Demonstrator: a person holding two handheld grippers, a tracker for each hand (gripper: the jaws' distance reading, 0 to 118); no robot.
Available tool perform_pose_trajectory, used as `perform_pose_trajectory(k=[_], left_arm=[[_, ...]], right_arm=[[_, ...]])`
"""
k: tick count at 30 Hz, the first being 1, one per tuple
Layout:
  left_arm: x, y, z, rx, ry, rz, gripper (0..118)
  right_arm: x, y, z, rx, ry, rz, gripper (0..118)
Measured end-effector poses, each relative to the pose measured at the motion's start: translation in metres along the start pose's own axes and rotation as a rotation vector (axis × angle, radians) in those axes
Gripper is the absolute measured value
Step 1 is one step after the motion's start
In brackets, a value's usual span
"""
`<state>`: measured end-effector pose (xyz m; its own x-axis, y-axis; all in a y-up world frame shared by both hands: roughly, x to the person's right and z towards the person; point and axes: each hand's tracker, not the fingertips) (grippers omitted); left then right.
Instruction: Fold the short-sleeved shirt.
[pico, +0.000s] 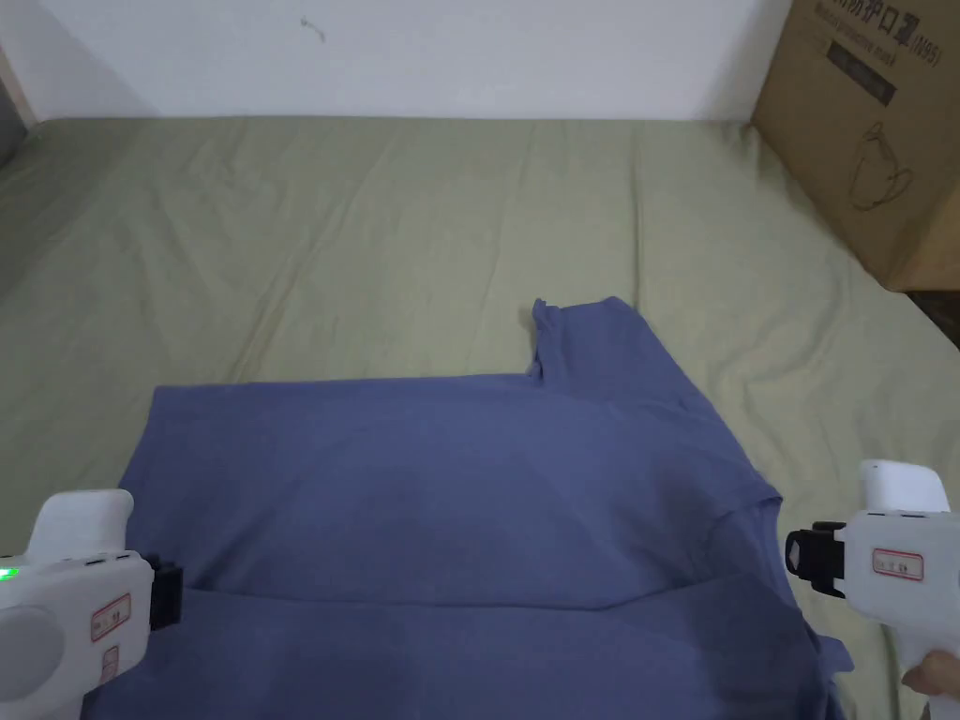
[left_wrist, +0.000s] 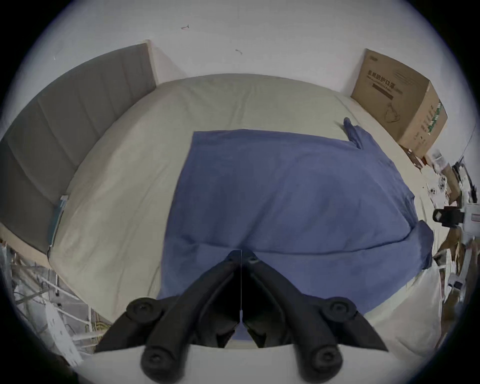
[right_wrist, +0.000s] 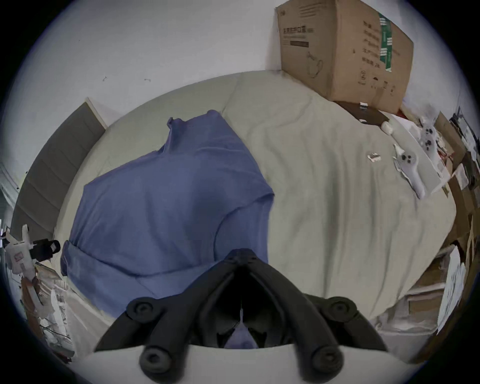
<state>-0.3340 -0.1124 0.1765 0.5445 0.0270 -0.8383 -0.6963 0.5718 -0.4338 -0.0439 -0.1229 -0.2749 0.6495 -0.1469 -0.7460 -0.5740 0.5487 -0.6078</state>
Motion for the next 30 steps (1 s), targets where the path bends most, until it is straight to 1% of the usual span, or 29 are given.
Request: perform_pose_trajectory(k=[2,4,5,6,7,8,9,11,13,15,16,18,20,21,22,24,25,26,27,28,29,30], left_arm=[[0.004,0.009,-0.006,0.002,-0.009,-0.006,0],[0.007,0.02,-0.012,0.007,-0.025,-0.007,0],[0.008,0.026,-0.015,0.011,-0.034,-0.008,0],[0.009,0.031,-0.019,0.012,-0.038,-0.006,0],[0.011,0.038,-0.024,0.011,-0.039,-0.006,0],[0.012,0.044,-0.029,0.012,-0.04,-0.008,0],[0.013,0.048,-0.033,0.016,-0.037,-0.009,0],[0.017,0.057,-0.039,0.057,-0.034,-0.03,0],[0.019,0.062,-0.047,0.1,-0.023,-0.055,0],[0.019,0.067,-0.054,0.105,-0.016,-0.05,0],[0.018,0.068,-0.057,0.11,-0.02,-0.043,0],[0.015,0.069,-0.061,0.122,-0.029,-0.015,0],[0.013,0.072,-0.065,0.126,-0.017,0.007,0],[0.011,0.073,-0.068,0.122,-0.012,0.016,0],[0.01,0.074,-0.07,0.112,-0.005,0.025,0],[0.011,0.077,-0.07,0.106,-0.002,0.03,0],[0.01,0.077,-0.07,0.105,0.002,0.036,0],[0.01,0.078,-0.071,0.104,0.004,0.043,0],[0.009,0.079,-0.07,0.101,0.001,0.046,0],[0.009,0.08,-0.07,0.102,0.0,0.05,0],[0.008,0.08,-0.07,0.102,0.005,0.054,0],[0.007,0.081,-0.071,0.098,0.008,0.055,0]], right_arm=[[0.002,0.021,-0.015,0.004,0.029,-0.02,0],[0.0,0.045,-0.028,0.021,0.038,-0.031,0],[-0.007,0.054,-0.033,0.03,0.037,-0.033,5],[-0.008,0.068,-0.041,0.03,0.034,-0.032,25],[-0.008,0.086,-0.054,0.024,0.034,-0.028,65],[-0.009,0.103,-0.068,0.002,0.041,-0.021,82],[-0.015,0.116,-0.073,-0.006,0.044,-0.023,83],[-0.018,0.144,-0.097,-0.014,0.056,-0.02,83],[-0.023,0.166,-0.122,-0.031,0.046,-0.01,83],[-0.028,0.181,-0.148,-0.063,0.023,0.0,83],[-0.031,0.184,-0.16,-0.076,0.023,0.028,83],[-0.039,0.186,-0.176,-0.085,-0.003,0.047,83],[-0.047,0.186,-0.193,-0.113,-0.008,0.11,82],[-0.047,0.185,-0.205,-0.137,-0.039,0.136,80],[-0.048,0.183,-0.213,-0.158,-0.059,0.151,72],[-0.049,0.182,-0.208,-0.133,-0.045,0.14,68],[-0.05,0.182,-0.202,-0.113,-0.047,0.157,55],[-0.053,0.181,-0.197,-0.091,-0.054,0.187,30],[-0.055,0.181,-0.193,-0.084,-0.038,0.185,0],[-0.057,0.181,-0.191,-0.082,-0.035,0.171,0],[-0.056,0.181,-0.191,-0.095,-0.05,0.197,0],[-0.057,0.181,-0.189,-0.08,-0.055,0.205,0]])
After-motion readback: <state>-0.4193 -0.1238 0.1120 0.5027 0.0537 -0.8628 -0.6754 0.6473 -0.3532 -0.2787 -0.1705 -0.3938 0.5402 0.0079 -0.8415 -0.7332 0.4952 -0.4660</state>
